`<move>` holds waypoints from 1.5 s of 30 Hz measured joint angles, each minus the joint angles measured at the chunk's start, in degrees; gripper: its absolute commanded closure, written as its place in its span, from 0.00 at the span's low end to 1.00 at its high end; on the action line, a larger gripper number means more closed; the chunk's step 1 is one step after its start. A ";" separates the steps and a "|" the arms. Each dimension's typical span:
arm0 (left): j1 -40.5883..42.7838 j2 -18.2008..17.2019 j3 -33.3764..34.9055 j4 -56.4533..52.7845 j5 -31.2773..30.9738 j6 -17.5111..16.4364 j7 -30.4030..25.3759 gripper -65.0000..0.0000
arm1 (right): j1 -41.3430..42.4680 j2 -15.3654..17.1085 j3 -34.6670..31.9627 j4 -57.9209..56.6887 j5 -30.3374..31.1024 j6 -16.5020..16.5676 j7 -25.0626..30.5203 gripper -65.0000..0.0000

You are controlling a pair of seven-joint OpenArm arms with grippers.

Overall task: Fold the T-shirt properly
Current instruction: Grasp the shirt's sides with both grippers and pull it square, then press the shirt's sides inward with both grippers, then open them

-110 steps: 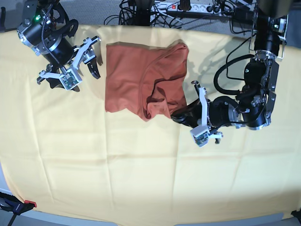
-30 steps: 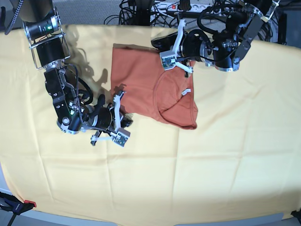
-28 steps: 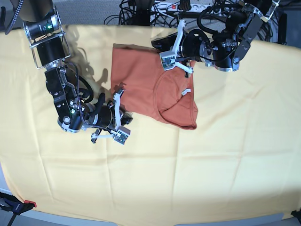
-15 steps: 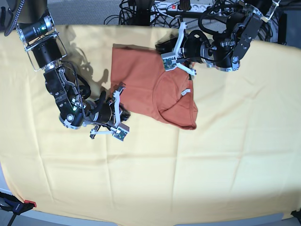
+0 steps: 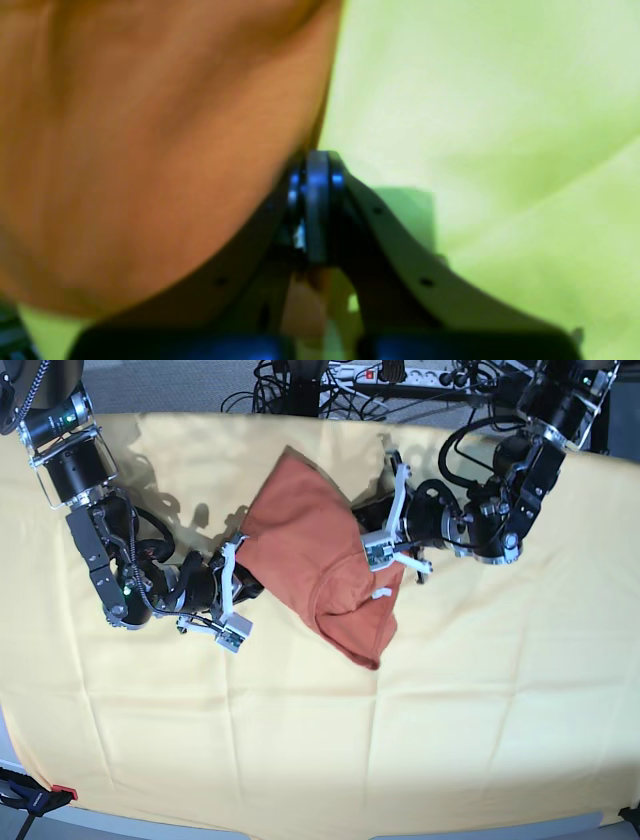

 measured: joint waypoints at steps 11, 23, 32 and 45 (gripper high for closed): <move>-13.55 2.54 0.09 -16.13 4.00 0.70 -6.08 1.00 | -9.62 0.74 2.03 6.21 4.55 0.04 1.49 1.00; -17.31 3.78 0.11 -17.33 -17.09 1.29 14.69 1.00 | -20.57 -2.03 22.08 16.31 2.84 0.20 -2.45 1.00; -17.35 2.36 0.09 -17.27 -28.79 1.18 25.51 1.00 | -21.59 -7.41 24.20 16.52 1.14 0.04 -2.23 1.00; -13.86 -1.84 0.00 -16.94 -28.92 2.14 24.04 1.00 | -27.12 -10.29 24.33 16.63 1.14 0.04 -0.66 1.00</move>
